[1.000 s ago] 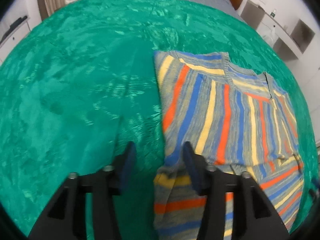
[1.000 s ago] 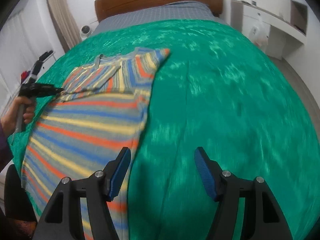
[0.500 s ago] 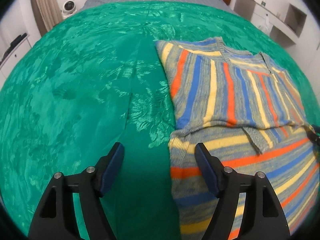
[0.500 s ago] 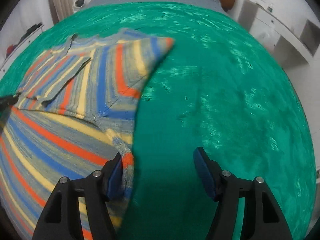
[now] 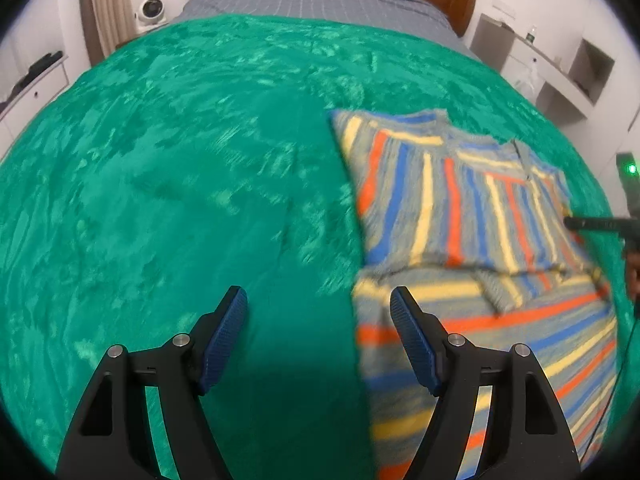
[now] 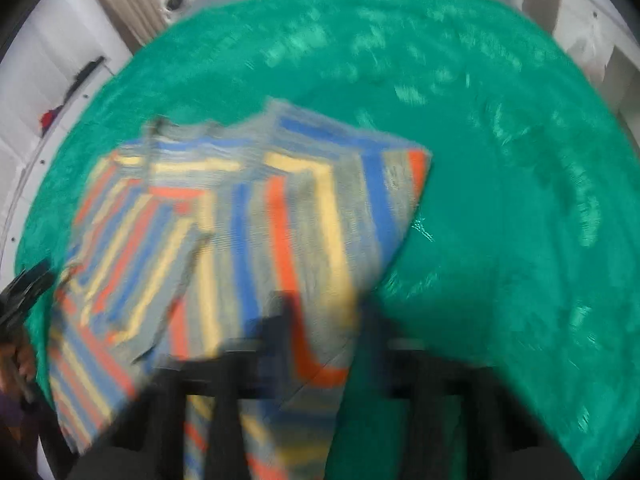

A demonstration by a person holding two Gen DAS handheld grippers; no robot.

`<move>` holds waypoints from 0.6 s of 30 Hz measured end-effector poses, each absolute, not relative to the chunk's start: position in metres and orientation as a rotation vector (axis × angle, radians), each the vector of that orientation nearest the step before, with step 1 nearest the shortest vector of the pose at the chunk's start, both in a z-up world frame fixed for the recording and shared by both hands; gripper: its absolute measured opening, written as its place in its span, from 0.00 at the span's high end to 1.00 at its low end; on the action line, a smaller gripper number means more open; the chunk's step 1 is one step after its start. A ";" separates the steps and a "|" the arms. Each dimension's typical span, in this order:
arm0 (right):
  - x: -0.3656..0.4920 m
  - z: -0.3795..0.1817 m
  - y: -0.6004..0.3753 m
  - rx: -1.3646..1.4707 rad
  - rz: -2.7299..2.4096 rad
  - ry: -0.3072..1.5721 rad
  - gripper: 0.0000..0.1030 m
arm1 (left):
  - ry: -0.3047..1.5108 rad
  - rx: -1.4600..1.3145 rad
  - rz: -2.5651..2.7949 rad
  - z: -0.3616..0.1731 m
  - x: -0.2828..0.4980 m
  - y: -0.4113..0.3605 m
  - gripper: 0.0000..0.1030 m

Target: Fold small clothes

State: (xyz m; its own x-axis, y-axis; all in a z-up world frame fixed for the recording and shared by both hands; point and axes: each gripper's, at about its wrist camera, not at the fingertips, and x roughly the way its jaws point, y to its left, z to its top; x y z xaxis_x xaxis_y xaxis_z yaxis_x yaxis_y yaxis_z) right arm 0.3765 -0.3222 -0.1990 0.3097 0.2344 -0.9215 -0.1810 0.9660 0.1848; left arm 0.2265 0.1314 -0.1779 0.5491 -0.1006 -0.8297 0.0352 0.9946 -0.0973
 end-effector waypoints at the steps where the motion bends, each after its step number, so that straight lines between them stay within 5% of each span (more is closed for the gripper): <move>1: 0.375 -0.197 -0.329 0.068 0.255 1.203 0.96 | 0.986 -0.078 -0.078 -0.179 0.222 0.136 0.26; 8: 0.367 -0.207 -0.338 0.093 0.171 1.185 0.96 | 1.001 -0.083 -0.040 -0.194 0.207 0.147 0.26; 11: 0.357 -0.186 -0.325 0.012 0.138 1.139 0.82 | 0.986 -0.103 -0.054 -0.182 0.198 0.145 0.26; 18: 0.290 -0.170 -0.295 0.037 0.490 1.147 0.82 | 0.990 -0.044 -0.242 -0.175 0.147 0.096 0.23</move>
State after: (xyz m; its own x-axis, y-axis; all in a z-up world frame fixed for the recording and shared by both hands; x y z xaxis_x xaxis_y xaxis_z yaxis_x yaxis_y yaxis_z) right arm 0.2898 -0.2952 -0.1698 0.3181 0.3914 -0.8635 -0.3539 0.8940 0.2749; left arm 0.1473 0.0961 -0.1749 0.5243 -0.2220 -0.8221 0.1821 0.9723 -0.1465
